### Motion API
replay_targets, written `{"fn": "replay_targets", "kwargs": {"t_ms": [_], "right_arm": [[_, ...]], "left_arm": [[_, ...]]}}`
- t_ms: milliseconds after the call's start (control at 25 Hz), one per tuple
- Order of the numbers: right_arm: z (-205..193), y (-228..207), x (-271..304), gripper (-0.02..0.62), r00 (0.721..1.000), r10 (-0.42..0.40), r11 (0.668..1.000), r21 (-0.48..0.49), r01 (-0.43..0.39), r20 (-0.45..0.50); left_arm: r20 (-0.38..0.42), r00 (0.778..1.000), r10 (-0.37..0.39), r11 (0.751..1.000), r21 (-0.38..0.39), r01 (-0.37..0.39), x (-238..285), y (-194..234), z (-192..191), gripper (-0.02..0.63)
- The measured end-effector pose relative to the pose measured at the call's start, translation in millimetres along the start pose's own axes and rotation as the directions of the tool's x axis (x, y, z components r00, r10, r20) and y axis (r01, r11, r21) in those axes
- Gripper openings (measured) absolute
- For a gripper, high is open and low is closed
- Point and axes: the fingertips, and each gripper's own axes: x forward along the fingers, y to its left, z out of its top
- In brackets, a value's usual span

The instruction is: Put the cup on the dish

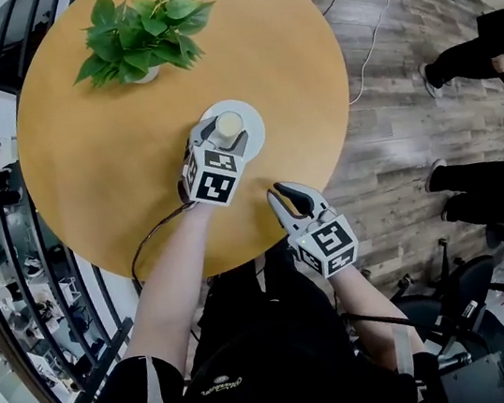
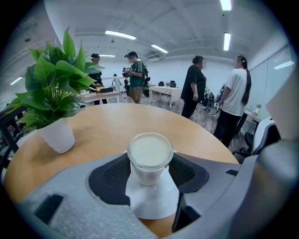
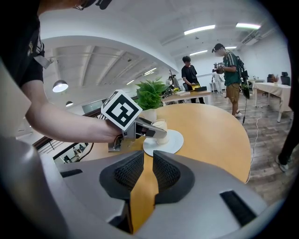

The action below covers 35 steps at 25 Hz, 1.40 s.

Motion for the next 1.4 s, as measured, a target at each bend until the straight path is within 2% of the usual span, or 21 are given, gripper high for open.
{"fn": "replay_targets", "kwargs": {"t_ms": [400,680,1400], "right_arm": [[-0.8,-2.5,0.9,0.044,1.000,-0.008,1.000,0.003,0.008,0.006],[-3.8,-2.9,-2.3,0.044,1.000,-0.008,1.000,0.012,0.008,0.005],[-10.7,-8.5,-4.3,0.044,1.000,-0.031,0.999,0.024,0.031,-0.002]], "left_arm": [[0.032,0.999,0.014,0.999,0.041,-0.015,-1.6,-1.1,-1.4,0.253],[0.070,0.998,0.008,0.999,0.034,-0.010,-3.6,-2.6,0.1,0.253],[0.093,0.995,0.030,0.999,0.029,-0.033,-2.2,0.1,-0.7,0.258]]}}
